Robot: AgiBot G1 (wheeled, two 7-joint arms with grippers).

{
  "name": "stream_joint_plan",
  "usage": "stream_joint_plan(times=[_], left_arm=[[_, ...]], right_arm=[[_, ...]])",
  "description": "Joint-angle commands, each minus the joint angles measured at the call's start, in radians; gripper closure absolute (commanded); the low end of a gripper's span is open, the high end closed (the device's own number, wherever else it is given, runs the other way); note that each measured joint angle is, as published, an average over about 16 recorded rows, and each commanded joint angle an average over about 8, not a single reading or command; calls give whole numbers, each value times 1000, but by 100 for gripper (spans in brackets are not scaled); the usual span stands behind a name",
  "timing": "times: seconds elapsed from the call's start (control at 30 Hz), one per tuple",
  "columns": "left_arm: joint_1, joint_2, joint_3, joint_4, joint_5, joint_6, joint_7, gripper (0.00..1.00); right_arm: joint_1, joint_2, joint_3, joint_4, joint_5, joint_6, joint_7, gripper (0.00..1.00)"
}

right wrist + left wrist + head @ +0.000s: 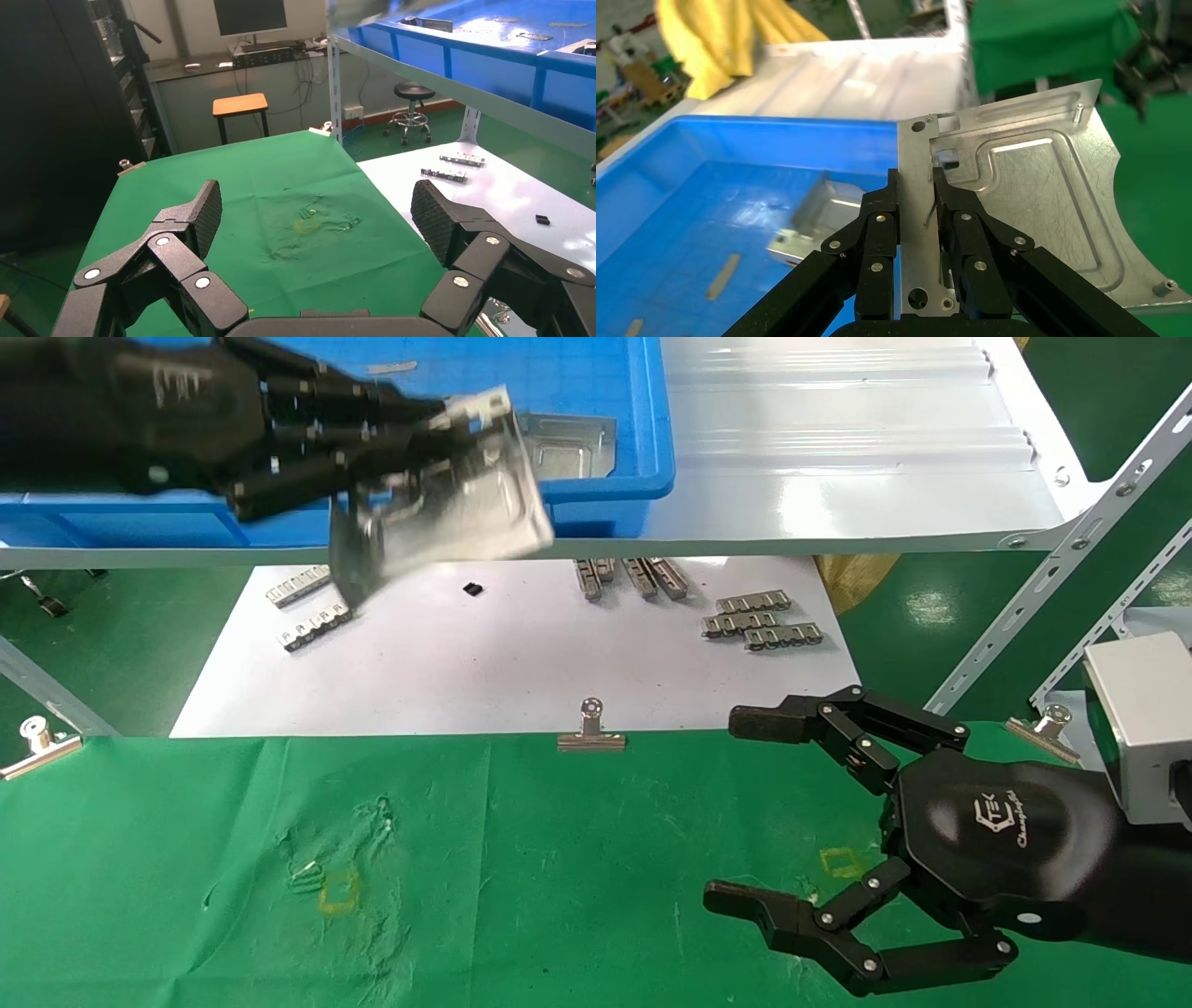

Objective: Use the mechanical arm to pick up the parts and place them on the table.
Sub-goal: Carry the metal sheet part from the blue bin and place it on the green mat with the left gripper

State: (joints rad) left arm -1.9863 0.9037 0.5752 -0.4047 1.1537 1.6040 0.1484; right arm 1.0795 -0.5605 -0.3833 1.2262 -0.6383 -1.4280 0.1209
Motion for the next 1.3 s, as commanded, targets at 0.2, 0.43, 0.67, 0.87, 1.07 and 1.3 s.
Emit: stream_joint_plan(times=[0.2,0.43,0.67,0.87,1.07,1.3], left_arm=[[151,-164,109,-310,-163,-2,44,100],[229,-233,208,-317,-136,-32,265,100],[319,-205,244,-132,-74,-57,572,100],[388,-161,244,11,-87,-50,764,100],[419,-112,248,110,-86,-52,925,100],[421,-81,247,207,-81,-76,1073,32]], right_arm=[[0,0,0,0,0,0,0,0],[0,0,0,0,0,0,0,0],[0,0,0,0,0,0,0,0],[0,0,0,0,0,0,0,0],[0,0,0,0,0,0,0,0],[0,0,0,0,0,0,0,0]])
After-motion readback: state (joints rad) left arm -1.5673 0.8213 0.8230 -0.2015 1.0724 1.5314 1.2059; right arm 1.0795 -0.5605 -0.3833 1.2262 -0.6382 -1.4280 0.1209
